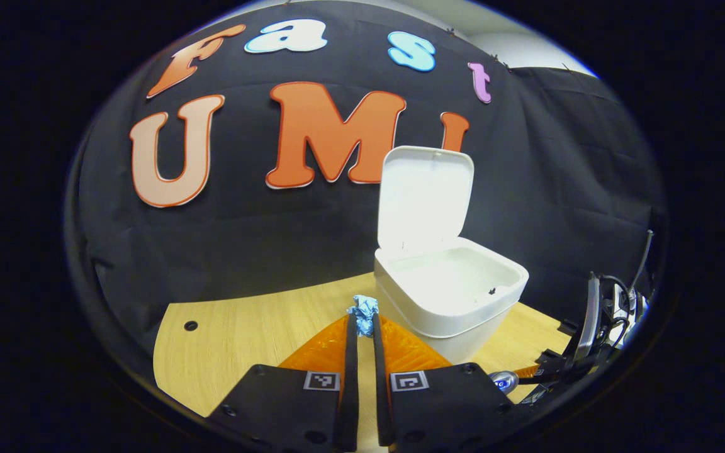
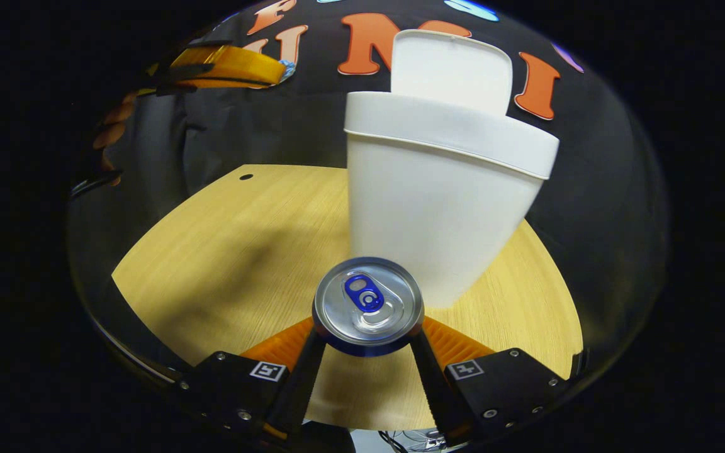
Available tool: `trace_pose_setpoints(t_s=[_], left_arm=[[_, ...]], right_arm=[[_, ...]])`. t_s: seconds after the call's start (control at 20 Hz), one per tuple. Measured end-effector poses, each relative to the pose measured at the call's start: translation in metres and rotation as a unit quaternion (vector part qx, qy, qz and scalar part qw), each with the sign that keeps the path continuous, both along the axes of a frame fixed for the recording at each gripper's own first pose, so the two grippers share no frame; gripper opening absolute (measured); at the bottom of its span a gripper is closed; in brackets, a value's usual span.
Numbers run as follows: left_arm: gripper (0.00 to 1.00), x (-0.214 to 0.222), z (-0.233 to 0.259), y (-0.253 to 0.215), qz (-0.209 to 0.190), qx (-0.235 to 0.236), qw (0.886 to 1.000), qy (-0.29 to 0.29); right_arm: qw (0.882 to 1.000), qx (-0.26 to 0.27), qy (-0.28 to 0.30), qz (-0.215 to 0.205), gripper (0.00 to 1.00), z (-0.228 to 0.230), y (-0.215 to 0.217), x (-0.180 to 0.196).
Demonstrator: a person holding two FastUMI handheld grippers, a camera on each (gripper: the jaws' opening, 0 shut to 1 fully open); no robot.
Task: Press the lid of the desktop garbage bin to open it, pick up the crumpled paper on the desktop and throw it into the bin, then pick up the pop can on the desktop and drop it into the bin, and finally close the garbage bin lid.
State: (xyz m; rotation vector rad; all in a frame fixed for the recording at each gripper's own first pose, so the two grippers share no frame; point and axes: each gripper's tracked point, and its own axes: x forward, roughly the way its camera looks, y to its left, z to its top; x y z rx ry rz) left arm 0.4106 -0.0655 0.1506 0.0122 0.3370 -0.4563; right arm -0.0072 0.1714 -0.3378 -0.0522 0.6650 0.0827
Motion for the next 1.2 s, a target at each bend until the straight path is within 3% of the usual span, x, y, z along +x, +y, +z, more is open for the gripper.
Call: trace_pose_setpoints(t_s=[0.65, 0.8, 0.85, 0.9, 1.2], left_arm=[[0.15, 0.006, 0.028, -0.083, -0.069, -0.015, 0.997, -0.031], [0.15, 0.007, 0.022, -0.094, -0.073, -0.017, 0.997, -0.024], [0.15, 0.006, 0.020, -0.098, -0.075, -0.020, 0.997, -0.019], [0.15, 0.007, 0.017, -0.100, -0.076, -0.021, 0.997, -0.014], [0.15, 0.010, 0.004, -0.111, -0.082, -0.015, 0.997, -0.001]], right_arm=[[0.998, 0.006, 0.012, -0.060, 0.78, 0.008, 0.000, 0.006], [0.997, 0.007, 0.015, -0.075, 0.78, 0.000, -0.001, 0.007], [0.997, 0.008, 0.016, -0.079, 0.74, 0.000, -0.001, 0.009], [0.996, 0.007, 0.016, -0.084, 0.78, -0.002, -0.001, 0.008], [0.995, 0.006, 0.020, -0.101, 0.78, -0.005, 0.000, 0.010]])
